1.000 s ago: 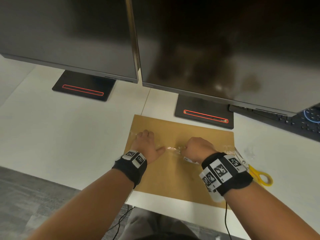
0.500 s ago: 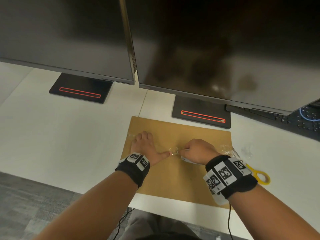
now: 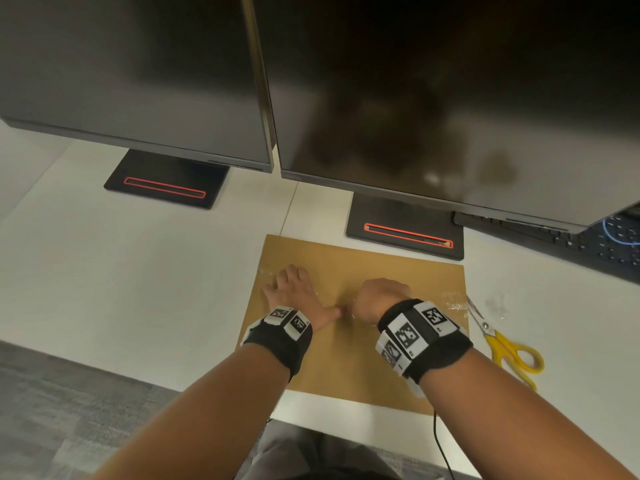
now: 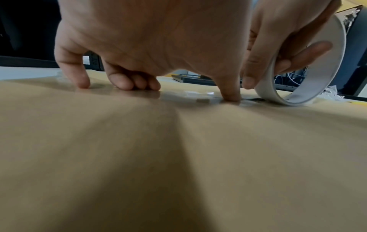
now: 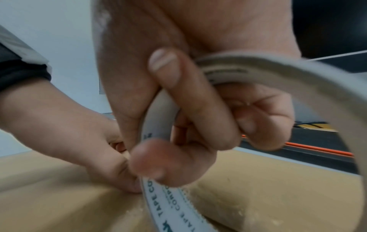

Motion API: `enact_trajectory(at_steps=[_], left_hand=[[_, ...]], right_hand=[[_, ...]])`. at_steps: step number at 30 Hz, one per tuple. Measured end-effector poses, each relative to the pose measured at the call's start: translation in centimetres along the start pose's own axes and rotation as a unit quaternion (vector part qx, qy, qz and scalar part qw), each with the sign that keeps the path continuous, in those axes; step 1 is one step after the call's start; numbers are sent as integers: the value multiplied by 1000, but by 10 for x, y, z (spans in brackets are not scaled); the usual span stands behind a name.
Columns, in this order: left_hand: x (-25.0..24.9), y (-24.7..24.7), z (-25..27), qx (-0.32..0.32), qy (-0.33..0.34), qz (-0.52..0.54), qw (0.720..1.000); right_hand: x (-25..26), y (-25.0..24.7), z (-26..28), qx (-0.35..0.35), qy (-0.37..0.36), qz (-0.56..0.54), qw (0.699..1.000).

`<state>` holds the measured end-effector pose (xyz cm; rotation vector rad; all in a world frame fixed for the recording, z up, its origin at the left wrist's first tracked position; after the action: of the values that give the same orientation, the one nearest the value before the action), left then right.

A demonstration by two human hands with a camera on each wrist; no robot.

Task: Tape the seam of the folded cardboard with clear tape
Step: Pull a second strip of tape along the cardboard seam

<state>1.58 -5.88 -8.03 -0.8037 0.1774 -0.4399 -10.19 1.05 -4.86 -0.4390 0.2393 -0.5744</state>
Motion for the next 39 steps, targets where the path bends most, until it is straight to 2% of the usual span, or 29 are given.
enact_trajectory(at_steps=[4, 8, 12, 18, 23, 27, 29, 31, 33, 35, 37, 39], left_hand=[[1, 0, -1, 8, 5, -4, 1000], [17, 4, -1, -64, 49, 25, 996], [38, 3, -1, -104, 24, 29, 994], [22, 6, 6, -96, -2, 26, 995], [10, 20, 6, -65, -23, 62, 996], [10, 22, 4, -34, -33, 52, 998], [9, 19, 4, -42, -37, 48, 997], [2, 14, 5, -82, 1, 34, 996], [-13, 14, 6, -114, 84, 38, 989], [-25, 20, 4, -93, 147, 80, 981], [-28, 23, 2, -62, 165, 115, 978], [-29, 23, 0, -58, 165, 111, 978]], right_hand=[[2, 3, -1, -14, 2, -12, 1000], [-1, 6, -4, -20, -20, -33, 999], [-5, 5, -3, -21, -29, -46, 998], [-15, 5, -1, -9, -59, -82, 995], [-29, 10, 4, 13, -136, -234, 963], [-45, 11, 7, -7, -177, -253, 951], [-49, 10, 5, -25, -190, -268, 944], [-50, 11, 3, -44, -197, -277, 939], [-47, 11, 3, -69, -203, -266, 940], [-43, 11, 4, -83, -198, -241, 946], [-42, 11, 3, -84, -177, -217, 956], [-47, 12, 3, -81, -135, -173, 972]])
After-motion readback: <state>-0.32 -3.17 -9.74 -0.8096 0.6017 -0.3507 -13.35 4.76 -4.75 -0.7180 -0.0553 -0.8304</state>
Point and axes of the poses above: each hand's wrist, its own z-axis away from the middle knuckle, its own y-axis out of the palm, x = y × z, the point moved 5 cm from there along -z, towards the middle knuckle, and after that the axes turned 14 degrees about x, right-handed, at the moved point
